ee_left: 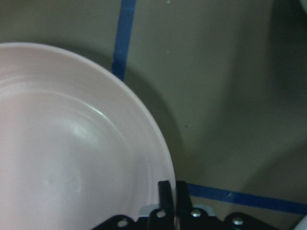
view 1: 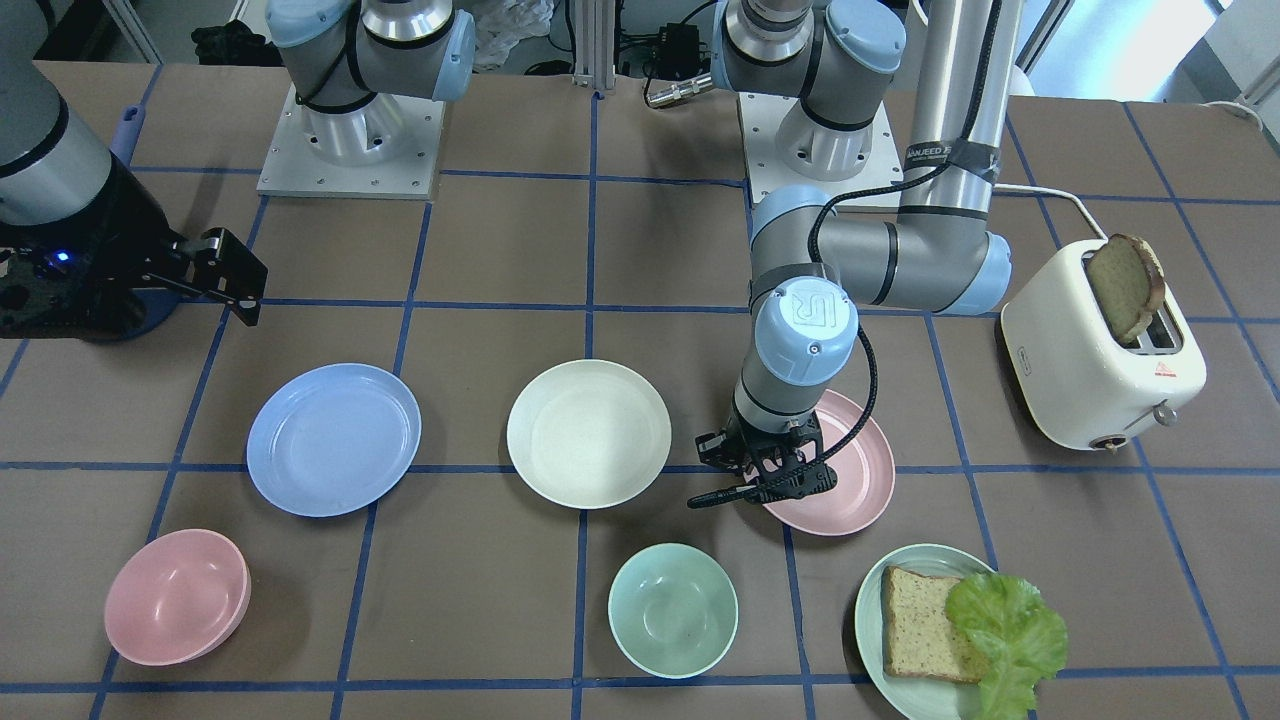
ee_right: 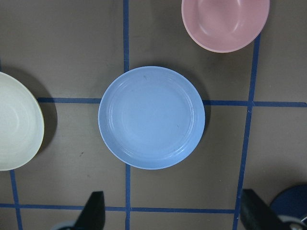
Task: Stack three plates with pink and blue
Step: 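Lift the pink plate with the left gripper and set it onto the cream plate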
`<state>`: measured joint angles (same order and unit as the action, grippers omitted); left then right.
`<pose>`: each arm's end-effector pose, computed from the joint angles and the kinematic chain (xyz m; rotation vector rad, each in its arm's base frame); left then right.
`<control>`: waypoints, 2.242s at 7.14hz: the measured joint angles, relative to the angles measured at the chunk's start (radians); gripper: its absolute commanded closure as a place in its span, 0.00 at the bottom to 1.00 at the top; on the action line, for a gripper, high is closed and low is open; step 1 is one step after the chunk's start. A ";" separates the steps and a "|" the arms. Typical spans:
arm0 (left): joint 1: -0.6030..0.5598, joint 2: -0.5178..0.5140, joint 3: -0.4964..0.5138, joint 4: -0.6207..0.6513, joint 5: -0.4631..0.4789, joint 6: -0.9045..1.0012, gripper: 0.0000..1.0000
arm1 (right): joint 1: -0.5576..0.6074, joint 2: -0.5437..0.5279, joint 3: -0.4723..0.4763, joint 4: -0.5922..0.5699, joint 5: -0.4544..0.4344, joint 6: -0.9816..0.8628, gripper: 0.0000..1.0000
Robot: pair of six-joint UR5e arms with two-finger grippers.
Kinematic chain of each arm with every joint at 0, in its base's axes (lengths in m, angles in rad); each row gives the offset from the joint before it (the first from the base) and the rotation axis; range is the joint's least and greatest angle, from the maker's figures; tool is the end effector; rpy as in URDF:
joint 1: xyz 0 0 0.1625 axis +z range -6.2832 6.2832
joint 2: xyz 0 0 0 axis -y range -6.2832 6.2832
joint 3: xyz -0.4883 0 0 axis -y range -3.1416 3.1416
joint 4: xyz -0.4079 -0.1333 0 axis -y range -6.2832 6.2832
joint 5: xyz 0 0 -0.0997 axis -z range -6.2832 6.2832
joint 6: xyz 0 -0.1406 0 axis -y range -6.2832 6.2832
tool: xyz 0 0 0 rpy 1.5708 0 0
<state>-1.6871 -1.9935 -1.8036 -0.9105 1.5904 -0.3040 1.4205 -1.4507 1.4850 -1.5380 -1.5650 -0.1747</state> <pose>-0.2021 -0.6047 0.2191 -0.2928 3.1096 -0.0137 0.0493 -0.5700 0.4863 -0.0378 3.1231 0.1020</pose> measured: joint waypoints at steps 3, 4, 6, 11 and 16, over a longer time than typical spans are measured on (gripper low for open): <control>-0.075 0.061 0.097 -0.117 0.004 -0.047 1.00 | -0.009 0.001 0.016 -0.013 0.000 -0.001 0.00; -0.107 0.063 0.133 -0.136 0.004 -0.086 1.00 | -0.017 0.001 0.029 -0.026 -0.001 -0.004 0.00; -0.179 0.047 0.195 -0.148 -0.002 -0.175 1.00 | -0.055 -0.003 0.073 -0.068 0.000 -0.039 0.00; -0.357 -0.021 0.262 -0.129 -0.007 -0.397 1.00 | -0.108 -0.005 0.238 -0.281 0.001 -0.065 0.00; -0.384 -0.099 0.270 -0.094 -0.014 -0.442 0.00 | -0.135 0.006 0.322 -0.367 0.006 -0.102 0.07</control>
<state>-2.0709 -2.0925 -1.5341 -1.0043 1.5768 -0.7460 1.2859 -1.4450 1.8069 -1.9050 -1.5594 -0.2766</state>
